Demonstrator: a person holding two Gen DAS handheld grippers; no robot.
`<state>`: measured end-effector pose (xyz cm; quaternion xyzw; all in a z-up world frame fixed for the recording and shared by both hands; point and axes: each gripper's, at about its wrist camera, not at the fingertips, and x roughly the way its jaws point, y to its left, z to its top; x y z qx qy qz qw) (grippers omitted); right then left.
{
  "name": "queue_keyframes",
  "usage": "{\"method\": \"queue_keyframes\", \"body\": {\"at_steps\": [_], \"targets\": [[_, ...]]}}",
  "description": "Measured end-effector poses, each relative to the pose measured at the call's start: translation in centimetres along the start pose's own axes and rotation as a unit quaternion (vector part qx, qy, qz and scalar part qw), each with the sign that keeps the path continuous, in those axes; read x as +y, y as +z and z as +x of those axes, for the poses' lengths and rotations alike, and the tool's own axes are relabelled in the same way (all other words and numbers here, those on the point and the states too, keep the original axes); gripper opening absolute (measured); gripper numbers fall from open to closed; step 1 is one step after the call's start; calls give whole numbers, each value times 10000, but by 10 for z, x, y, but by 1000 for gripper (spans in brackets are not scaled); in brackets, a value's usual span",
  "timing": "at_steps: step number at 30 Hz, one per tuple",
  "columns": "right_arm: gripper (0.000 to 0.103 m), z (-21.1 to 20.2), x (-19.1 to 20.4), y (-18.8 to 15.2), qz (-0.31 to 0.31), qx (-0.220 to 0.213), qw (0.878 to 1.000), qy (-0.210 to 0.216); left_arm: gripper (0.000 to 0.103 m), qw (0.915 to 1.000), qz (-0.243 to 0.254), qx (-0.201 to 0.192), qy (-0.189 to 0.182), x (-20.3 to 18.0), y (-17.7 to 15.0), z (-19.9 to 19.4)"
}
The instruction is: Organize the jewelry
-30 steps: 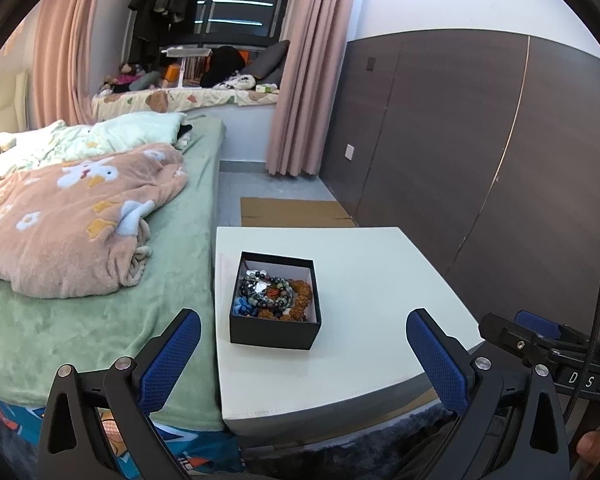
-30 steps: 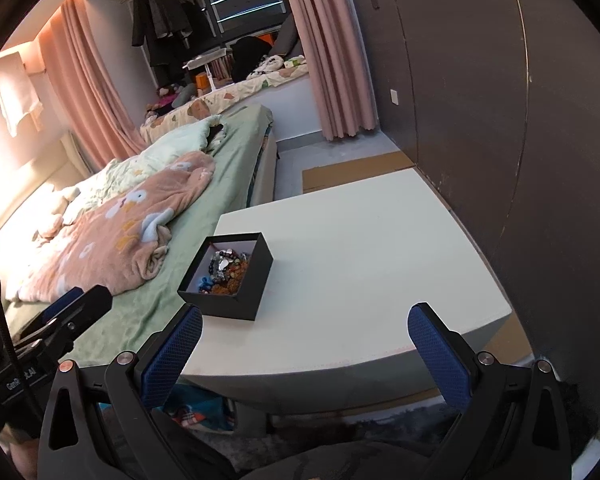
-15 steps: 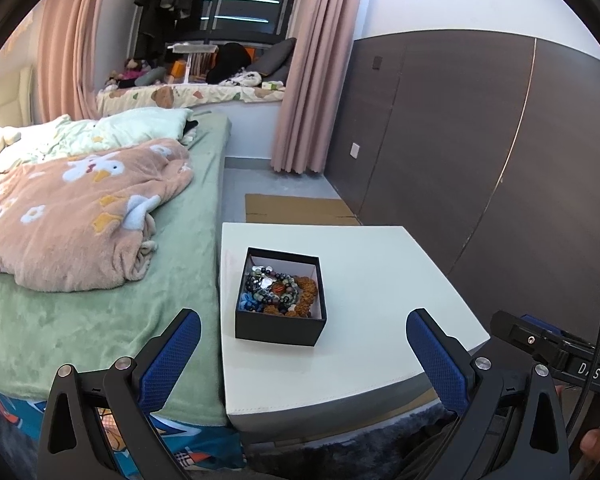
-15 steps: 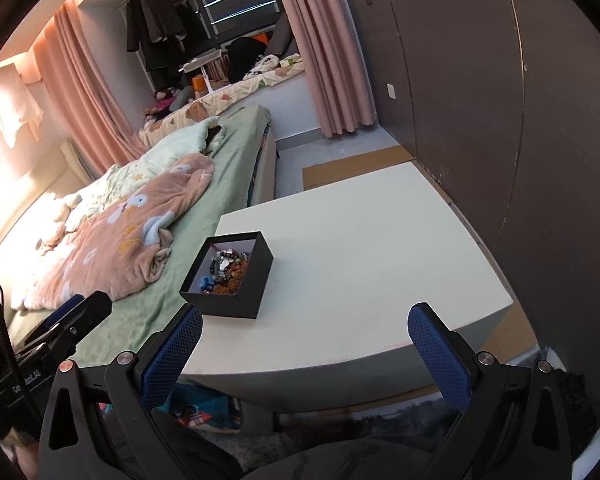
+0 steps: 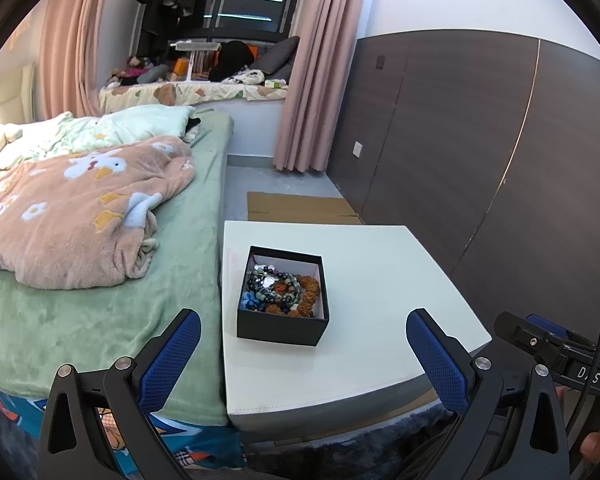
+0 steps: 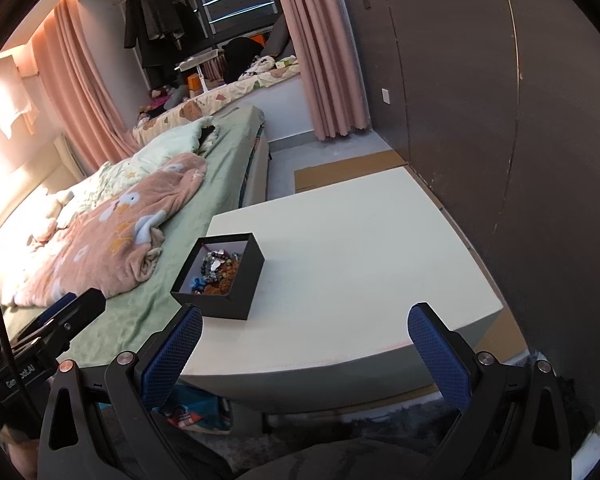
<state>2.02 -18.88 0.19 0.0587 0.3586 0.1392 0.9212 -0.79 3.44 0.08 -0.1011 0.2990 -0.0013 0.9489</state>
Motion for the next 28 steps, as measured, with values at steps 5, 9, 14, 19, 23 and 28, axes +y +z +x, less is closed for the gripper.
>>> {"method": "queue_keyframes", "body": {"at_steps": [5,9,14,19,23,28], "targets": [[103,0,0,0,40,-5,10000,-33,102,9999,52,-57,117,1,-1,-1],[103,0,-3,0,127,16,9999,-29,102,9998,81,-75,142,1,-2,-2],[103,-1,-5,1,154,-7,9998,-130,102,9992,295,-250,128,-4,-3,-7],[103,-2,-10,2,274,-36,9995,-137,102,9995,203,-203,127,2,-1,-5],[103,0,-12,1,369,-40,9993,-95,102,9996,140,-216,147,4,-1,-6],[103,2,-14,2,418,-18,9991,-89,102,9995,146,-212,194,5,-1,-5]]}}
